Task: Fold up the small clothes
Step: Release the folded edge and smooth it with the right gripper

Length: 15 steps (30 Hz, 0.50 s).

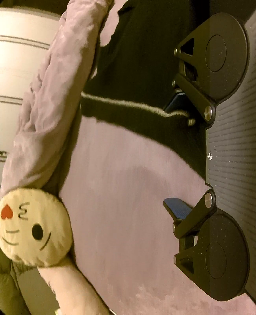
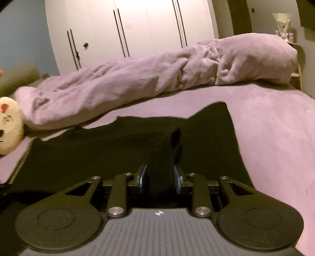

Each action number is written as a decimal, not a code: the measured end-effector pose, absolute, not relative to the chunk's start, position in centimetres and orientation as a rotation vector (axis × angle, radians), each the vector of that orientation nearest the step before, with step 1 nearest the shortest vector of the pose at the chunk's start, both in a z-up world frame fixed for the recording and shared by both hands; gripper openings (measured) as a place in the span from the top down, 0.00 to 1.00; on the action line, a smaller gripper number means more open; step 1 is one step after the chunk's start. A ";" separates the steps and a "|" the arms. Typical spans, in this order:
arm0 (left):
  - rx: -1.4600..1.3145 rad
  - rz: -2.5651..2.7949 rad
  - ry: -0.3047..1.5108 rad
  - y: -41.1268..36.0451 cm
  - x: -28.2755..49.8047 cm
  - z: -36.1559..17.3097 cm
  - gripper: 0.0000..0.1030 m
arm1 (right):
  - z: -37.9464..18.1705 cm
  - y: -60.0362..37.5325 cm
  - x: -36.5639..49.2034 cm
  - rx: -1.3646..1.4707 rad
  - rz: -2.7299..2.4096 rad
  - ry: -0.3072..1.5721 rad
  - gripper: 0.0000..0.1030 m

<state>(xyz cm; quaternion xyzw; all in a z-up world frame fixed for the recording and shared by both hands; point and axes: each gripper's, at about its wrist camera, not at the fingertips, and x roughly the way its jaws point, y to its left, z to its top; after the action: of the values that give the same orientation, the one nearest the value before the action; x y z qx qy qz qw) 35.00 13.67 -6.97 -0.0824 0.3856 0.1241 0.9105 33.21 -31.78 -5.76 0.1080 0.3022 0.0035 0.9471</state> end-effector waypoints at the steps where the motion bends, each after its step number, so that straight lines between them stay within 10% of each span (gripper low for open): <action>1: -0.174 0.267 0.796 13.9 34.8 -6.8 0.06 | -5.7 -31.9 31.5 0.235 0.012 0.615 0.72; 15: -0.136 0.275 0.883 11.8 26.1 -4.2 0.08 | -5.6 -31.7 12.1 0.324 -0.023 0.717 0.50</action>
<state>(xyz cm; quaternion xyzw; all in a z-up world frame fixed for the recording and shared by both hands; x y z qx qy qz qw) 26.08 11.78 -4.19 -0.0658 0.4255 0.1325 0.8928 12.14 -31.73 -5.61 0.1578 0.3492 -0.0112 0.9236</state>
